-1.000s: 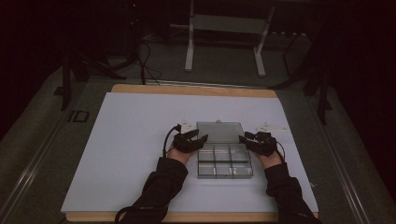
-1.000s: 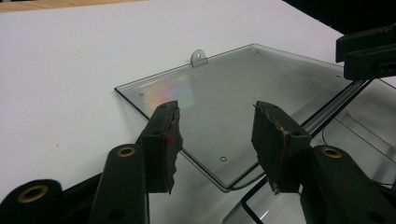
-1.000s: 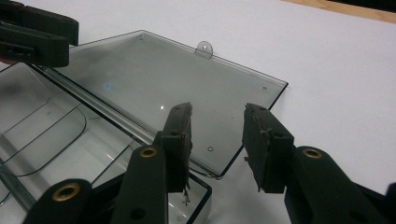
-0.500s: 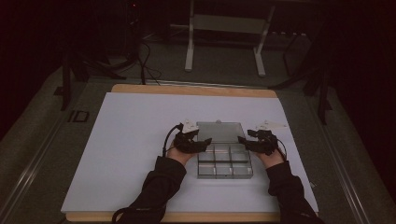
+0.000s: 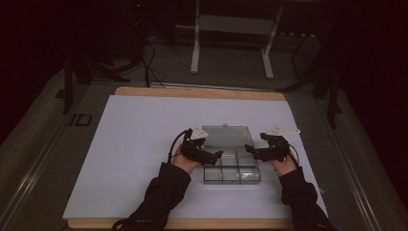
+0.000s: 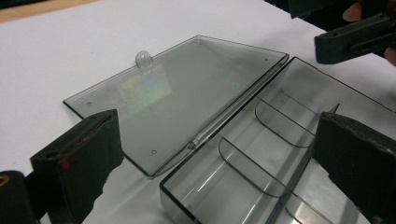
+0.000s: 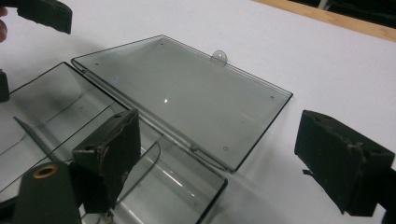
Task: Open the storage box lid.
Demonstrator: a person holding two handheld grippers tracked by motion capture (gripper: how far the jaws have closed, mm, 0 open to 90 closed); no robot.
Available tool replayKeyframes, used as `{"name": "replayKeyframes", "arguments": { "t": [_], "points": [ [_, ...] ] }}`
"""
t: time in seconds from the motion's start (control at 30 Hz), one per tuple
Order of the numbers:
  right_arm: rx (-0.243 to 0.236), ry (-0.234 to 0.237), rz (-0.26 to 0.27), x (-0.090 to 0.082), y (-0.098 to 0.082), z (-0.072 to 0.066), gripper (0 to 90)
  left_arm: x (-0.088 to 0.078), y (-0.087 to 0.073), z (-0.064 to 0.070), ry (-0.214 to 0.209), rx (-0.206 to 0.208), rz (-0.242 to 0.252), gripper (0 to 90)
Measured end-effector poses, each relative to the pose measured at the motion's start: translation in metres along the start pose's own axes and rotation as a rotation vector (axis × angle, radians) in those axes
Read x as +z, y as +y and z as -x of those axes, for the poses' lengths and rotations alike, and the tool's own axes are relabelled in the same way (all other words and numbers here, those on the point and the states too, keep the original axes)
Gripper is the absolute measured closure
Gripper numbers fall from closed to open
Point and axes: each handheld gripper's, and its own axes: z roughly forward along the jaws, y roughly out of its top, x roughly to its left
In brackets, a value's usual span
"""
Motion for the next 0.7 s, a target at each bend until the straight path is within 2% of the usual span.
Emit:
{"name": "replayKeyframes", "arguments": {
  "t": [0.1, 0.17, 0.5, 0.7],
  "points": [
    [-0.003, -0.003, -0.004, -0.006, -0.002, 0.001, 14.4, -0.005, -0.001, 0.0, -0.014, -0.005, -0.006, 2.7],
    [-0.006, 0.0, -0.008, -0.01, -0.004, 0.002, 14.4, -0.008, -0.003, 0.0, -0.013, 0.004, -0.009, 2.7],
    [-0.026, 0.009, -0.023, -0.024, -0.019, -0.001, 14.5, -0.021, -0.014, 0.011, -0.068, 0.036, -0.015, 2.8],
    [-0.044, 0.011, -0.019, -0.037, -0.025, -0.005, 14.5, -0.035, -0.019, 0.018, -0.066, 0.053, -0.011, 2.8]
  ]
}}
